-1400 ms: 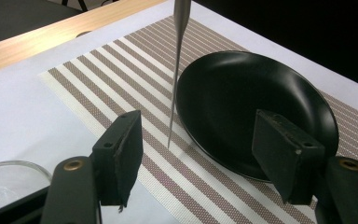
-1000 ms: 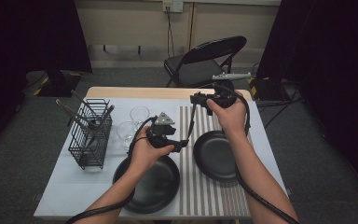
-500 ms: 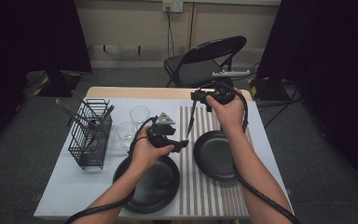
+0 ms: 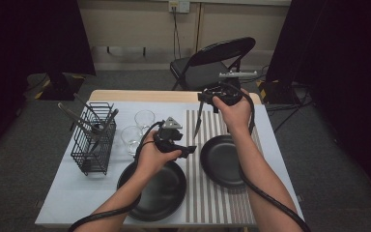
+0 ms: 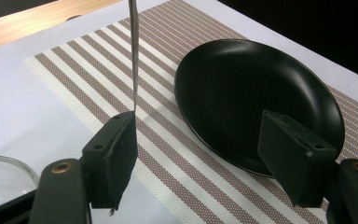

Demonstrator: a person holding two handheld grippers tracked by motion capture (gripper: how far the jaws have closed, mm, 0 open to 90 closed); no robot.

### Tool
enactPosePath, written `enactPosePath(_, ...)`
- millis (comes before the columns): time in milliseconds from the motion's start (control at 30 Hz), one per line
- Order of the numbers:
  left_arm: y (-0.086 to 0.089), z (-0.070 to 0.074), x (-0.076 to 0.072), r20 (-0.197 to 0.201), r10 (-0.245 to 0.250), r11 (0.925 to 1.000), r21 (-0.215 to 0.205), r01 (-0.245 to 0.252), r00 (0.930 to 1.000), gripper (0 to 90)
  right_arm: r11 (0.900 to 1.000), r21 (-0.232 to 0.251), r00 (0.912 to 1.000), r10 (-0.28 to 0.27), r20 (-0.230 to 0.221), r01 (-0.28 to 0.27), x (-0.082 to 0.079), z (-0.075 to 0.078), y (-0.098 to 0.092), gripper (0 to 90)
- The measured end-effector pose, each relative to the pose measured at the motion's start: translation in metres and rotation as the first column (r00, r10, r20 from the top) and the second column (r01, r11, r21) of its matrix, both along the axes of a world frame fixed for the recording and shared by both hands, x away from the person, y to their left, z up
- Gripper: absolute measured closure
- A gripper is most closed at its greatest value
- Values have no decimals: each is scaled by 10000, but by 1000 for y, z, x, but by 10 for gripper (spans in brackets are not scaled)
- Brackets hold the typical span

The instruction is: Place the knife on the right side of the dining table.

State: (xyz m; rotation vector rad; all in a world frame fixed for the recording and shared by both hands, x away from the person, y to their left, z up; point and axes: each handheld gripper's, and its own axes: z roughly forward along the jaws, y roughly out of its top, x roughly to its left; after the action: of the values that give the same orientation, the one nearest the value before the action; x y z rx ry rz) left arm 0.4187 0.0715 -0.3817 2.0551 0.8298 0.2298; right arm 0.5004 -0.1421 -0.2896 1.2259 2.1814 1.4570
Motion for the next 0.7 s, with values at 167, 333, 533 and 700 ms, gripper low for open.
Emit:
enactPosePath(167, 1, -2, 1, 28, 47, 10000, -11, -47, 10000, 281, 9999, -118, 10000, -94, 28, 94, 4, -2, 0, 738)
enactPosePath(333, 3, -1, 1, 40, -4, 10000, 20, 4, 10000, 280, 9996, -236, 9998, -172, 39, 173, 6, -4, 2, 738)
enactPosePath(533, 2, -3, 2, 27, -10, 9999, -102, 11, 10000, 279, 9992, -299, 9997, -258, -13, 257, 11, -7, 1, 738)
enactPosePath(700, 3, -6, 3, -6, 53, 10000, -69, -53, 10000, 278, 9989, -311, 9994, -344, -40, 343, 14, -8, -1, 738)
